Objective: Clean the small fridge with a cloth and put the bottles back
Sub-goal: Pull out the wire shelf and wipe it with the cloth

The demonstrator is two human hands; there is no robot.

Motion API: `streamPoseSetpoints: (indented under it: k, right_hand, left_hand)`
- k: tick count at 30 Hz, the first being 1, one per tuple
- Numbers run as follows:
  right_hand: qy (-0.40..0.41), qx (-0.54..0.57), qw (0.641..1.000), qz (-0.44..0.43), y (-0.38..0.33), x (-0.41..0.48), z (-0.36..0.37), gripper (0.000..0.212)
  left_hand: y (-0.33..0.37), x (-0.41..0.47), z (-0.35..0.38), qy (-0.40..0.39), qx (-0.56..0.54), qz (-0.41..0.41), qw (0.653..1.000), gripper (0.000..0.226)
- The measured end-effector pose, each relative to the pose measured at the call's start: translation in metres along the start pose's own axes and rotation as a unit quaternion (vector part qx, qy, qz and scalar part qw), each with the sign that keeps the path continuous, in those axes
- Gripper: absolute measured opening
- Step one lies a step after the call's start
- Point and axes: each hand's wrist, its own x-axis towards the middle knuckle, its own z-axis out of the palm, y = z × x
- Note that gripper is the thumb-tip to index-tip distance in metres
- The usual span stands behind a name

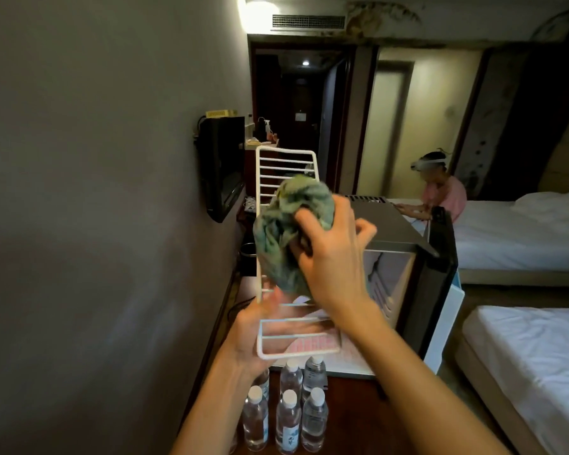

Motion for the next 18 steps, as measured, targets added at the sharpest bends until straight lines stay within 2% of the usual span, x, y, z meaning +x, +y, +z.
streamPoseSetpoints:
  k: [1, 4, 8, 11, 15, 16, 18]
  right_hand:
    - [0.006, -0.009, 1.0, 0.001, 0.007, 0.018, 0.0, 0.043]
    - [0.032, -0.024, 0.999, 0.028, 0.032, 0.07, -0.002, 0.043]
    - [0.018, 0.014, 0.998, 0.065, 0.055, 0.108, 0.003, 0.04]
    - [-0.012, 0.103, 0.991, 0.088, 0.046, 0.082, 0.011, 0.037]
    - [-0.051, 0.151, 0.987, -0.003, 0.015, 0.003, 0.016, 0.037]
    - [-0.057, 0.159, 0.985, -0.021, 0.008, -0.012, 0.015, 0.037]
    - [-0.064, 0.188, 0.98, -0.031, 0.0, -0.035, 0.011, 0.038]
  left_hand:
    - [0.001, -0.002, -0.003, -0.027, 0.039, 0.003, 0.999, 0.057]
    - [0.003, -0.003, -0.012, -0.085, 0.133, -0.025, 0.987, 0.07]
    - [0.017, 0.0, -0.009, -0.076, 0.227, 0.008, 0.971, 0.064]
    - [0.03, 0.007, -0.005, -0.056, 0.245, 0.029, 0.967, 0.063]
    - [0.039, 0.023, -0.014, 0.073, 0.24, 0.044, 0.967, 0.077]
    - [0.038, 0.026, -0.016, 0.103, 0.238, 0.053, 0.964, 0.073]
    - [0.037, 0.029, -0.011, 0.173, 0.207, 0.081, 0.959, 0.038]
